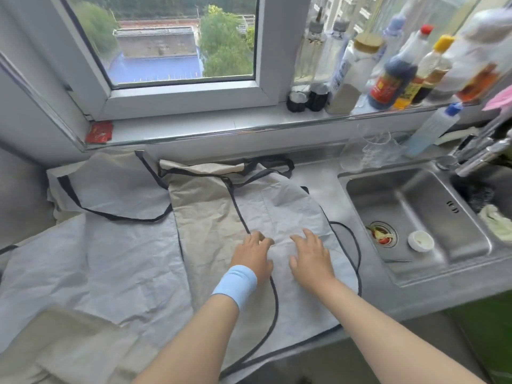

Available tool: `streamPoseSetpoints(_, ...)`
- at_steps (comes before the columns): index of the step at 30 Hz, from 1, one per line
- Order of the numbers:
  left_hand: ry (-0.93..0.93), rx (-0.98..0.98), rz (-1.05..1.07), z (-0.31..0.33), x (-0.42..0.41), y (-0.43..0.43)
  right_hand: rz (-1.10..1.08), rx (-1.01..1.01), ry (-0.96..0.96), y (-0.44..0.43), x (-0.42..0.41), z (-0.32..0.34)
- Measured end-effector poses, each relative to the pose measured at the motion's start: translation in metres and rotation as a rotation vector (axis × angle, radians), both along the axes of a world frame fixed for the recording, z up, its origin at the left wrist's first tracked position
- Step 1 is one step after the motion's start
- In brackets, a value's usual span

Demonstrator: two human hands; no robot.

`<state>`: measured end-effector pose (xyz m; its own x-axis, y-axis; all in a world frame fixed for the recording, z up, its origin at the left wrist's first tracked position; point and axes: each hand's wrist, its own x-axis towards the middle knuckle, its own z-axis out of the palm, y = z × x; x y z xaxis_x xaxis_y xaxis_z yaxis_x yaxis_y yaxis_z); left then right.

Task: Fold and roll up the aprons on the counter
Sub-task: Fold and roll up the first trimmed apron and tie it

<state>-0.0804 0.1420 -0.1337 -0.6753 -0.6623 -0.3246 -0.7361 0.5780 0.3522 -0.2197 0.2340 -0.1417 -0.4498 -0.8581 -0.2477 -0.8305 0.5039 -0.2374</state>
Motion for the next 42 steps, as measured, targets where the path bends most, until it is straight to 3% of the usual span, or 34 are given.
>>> streamPoseSetpoints(4, -0.043, 0.153, 0.079, -0.011, -0.021, 0.053, -0.131, 0.164, -0.037, 0.055, -0.042, -0.005)
streamPoseSetpoints(7, -0.085, 0.14, 0.139, -0.018, -0.029, 0.084, -0.249, 0.248, -0.079, 0.082, -0.058, -0.009)
streamPoseSetpoints(9, -0.069, 0.09, 0.186, -0.02, -0.031, 0.097, -0.272, 0.172, -0.106, 0.091, -0.059, -0.011)
streamPoseSetpoints(13, -0.034, 0.117, 0.223, -0.024, -0.027, 0.109, -0.481, -0.116, -0.353, 0.094, -0.06, -0.006)
streamPoseSetpoints(15, -0.034, 0.17, 0.249, -0.021, -0.027, 0.114, -0.52, -0.027, -0.381, 0.094, -0.065, 0.002)
streamPoseSetpoints(18, 0.013, 0.288, 0.331, -0.008, -0.033, 0.114, -0.42, 0.049, -0.426, 0.095, -0.067, 0.02)
streamPoseSetpoints(21, 0.263, 0.474, 0.519, 0.02, -0.038, 0.107, -0.29, -0.079, -0.63, 0.09, -0.065, 0.036)
streamPoseSetpoints(24, 0.554, 0.832, 0.777, 0.07, -0.035, 0.098, -0.051, -0.138, -0.75, 0.072, -0.044, 0.061)
streamPoseSetpoints(27, 0.616, 0.998, 0.874, 0.108, -0.014, 0.085, 0.202, -0.091, -0.783, 0.048, -0.015, 0.065)
streamPoseSetpoints(30, 0.507, 0.913, 0.892, 0.124, 0.014, 0.076, 0.336, -0.014, -0.842, 0.03, 0.011, 0.054)
streamPoseSetpoints(33, 0.367, 0.608, 0.945, 0.113, 0.044, 0.066, 0.337, 0.023, -0.906, 0.019, 0.036, 0.066)
streamPoseSetpoints(37, 0.066, 0.345, 0.9, 0.089, 0.085, 0.052, 0.346, 0.003, -0.583, 0.003, 0.053, 0.057)
streamPoseSetpoints(42, -0.308, 0.37, 0.731, 0.052, 0.112, 0.044, 0.495, 0.322, -0.334, -0.013, 0.072, 0.029)
